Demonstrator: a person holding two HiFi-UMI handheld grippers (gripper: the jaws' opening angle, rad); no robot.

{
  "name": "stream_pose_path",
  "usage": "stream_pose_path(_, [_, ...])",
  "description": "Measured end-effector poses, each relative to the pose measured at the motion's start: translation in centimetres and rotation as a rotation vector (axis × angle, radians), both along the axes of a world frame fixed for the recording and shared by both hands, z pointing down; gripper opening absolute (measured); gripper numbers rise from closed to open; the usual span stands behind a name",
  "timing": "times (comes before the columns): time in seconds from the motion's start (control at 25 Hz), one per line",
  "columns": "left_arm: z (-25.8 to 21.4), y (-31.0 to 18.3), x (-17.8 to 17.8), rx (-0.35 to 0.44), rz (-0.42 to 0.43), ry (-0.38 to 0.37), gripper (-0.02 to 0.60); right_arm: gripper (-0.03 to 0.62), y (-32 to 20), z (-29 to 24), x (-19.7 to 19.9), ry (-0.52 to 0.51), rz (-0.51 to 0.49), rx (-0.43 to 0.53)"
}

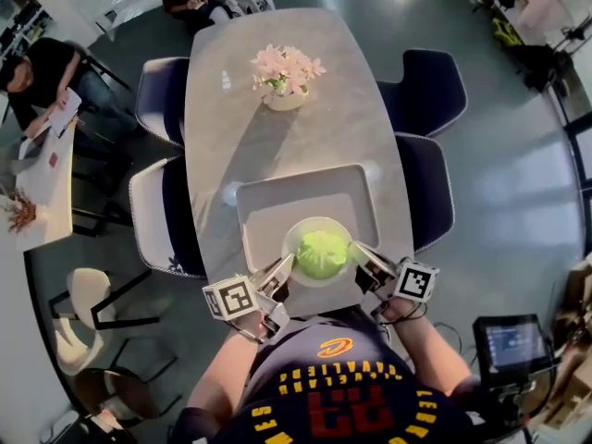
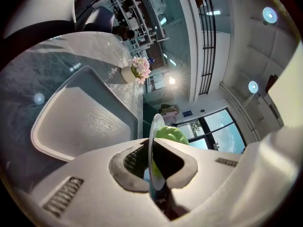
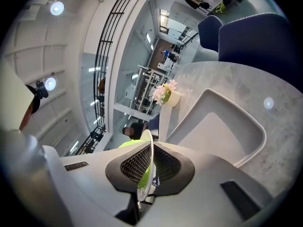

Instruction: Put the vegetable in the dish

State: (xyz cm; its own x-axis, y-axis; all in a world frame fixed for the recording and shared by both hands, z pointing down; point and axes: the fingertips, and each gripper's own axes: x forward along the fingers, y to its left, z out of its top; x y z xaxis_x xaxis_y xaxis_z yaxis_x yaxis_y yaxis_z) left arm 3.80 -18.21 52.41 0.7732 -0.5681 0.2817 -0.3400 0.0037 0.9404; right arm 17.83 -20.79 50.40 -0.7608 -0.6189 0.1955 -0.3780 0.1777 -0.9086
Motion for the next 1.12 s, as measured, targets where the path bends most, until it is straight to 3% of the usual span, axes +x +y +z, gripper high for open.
stream_pose_path(0.32, [2.6, -1.3, -0.4, -0.065, -0.059, -0.054, 0.018, 0.017, -2.6, 2.8, -0.4, -0.019, -0.078, -0.046])
stream_pose_path(0.48, [3.6, -2.3, -0.5, -0.033, -0.022, -0.071, 0.019, 0.017, -3.3, 4.3, -1.0, -0.047, -0.096, -0.07])
stream_pose_path(0.84, [8.3, -4.0, -0.7, -0.069, 0.106, -0.139, 0.023, 0.017, -4.5, 9.1, -1.3, -0.024, -0.088, -0.135])
stream_pose_path(1.0, [10.0, -5.3, -1.0, -0.086, 0.132, -0.195, 0.032, 0.017, -3.8, 12.6, 0.1, 0.085, -0.001, -0.353])
stream_pose_path(1.12, [11.6, -5.9, -1.0, -0.124, 0.136, -0.236, 0.039, 0.017, -4.6, 13.5, -0.5, 0.08, -0.005, -0.358])
